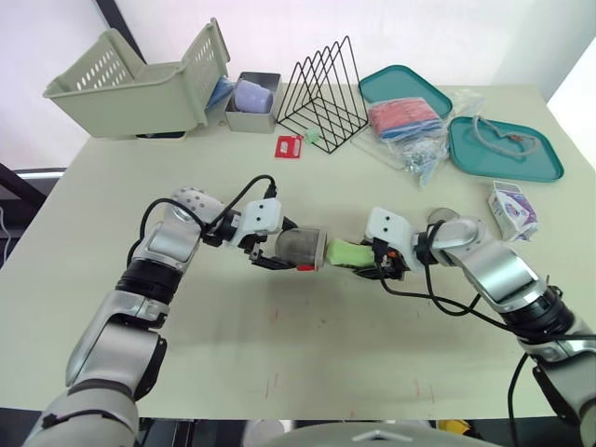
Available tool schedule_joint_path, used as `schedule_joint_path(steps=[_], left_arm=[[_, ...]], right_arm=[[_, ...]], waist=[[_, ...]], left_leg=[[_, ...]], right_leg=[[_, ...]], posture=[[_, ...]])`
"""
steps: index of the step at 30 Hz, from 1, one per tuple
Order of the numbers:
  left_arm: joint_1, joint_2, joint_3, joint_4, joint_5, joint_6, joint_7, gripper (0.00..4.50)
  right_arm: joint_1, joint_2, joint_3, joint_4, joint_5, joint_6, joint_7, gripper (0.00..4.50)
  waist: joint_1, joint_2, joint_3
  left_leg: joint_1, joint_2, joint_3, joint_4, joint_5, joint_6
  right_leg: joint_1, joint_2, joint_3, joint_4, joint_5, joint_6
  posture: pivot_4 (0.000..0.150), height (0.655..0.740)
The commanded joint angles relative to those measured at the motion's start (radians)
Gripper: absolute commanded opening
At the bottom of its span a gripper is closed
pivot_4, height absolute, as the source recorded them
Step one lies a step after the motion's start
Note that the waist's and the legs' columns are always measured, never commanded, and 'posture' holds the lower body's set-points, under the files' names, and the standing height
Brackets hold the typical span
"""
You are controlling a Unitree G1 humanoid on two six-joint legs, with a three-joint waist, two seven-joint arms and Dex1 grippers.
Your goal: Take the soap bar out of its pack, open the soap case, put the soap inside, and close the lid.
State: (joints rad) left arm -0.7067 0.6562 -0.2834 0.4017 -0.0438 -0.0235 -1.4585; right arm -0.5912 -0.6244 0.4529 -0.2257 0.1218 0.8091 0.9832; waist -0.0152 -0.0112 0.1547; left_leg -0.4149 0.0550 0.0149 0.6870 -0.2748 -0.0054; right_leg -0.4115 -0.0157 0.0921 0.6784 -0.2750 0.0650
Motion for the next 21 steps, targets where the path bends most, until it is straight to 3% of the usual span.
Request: schedule_joint_path(steps=[1, 21], left_arm=[[-0.008, -0.001, 0.015, -0.024, -0.017, -0.008, 0.001, 3.45], [-0.02, -0.056, 0.013, -0.045, -0.03, 0.007, 0.008, 3.45]], right_arm=[[-0.034, -0.037, -0.005, -0.023, 0.01, -0.025, 0.056, 2.45], [-0.108, 0.001, 0.029, -0.013, -0.004, -0.006, 0.071, 2.45]], waist=[[0.001, 0.0, 0.0], [-0.001, 0.0, 0.0]], left_leg=[[0.0, 0.0, 0.0, 0.0, 0.0, 0.0], [0.0, 0.0, 0.0, 0.0, 0.0, 0.0]], right_leg=[[0.0, 0.0, 0.0, 0.0, 0.0, 0.0], [0.0, 0.0, 0.0, 0.0, 0.0, 0.0]], posture=[[0.15, 0.74], [0.15, 0.74]])
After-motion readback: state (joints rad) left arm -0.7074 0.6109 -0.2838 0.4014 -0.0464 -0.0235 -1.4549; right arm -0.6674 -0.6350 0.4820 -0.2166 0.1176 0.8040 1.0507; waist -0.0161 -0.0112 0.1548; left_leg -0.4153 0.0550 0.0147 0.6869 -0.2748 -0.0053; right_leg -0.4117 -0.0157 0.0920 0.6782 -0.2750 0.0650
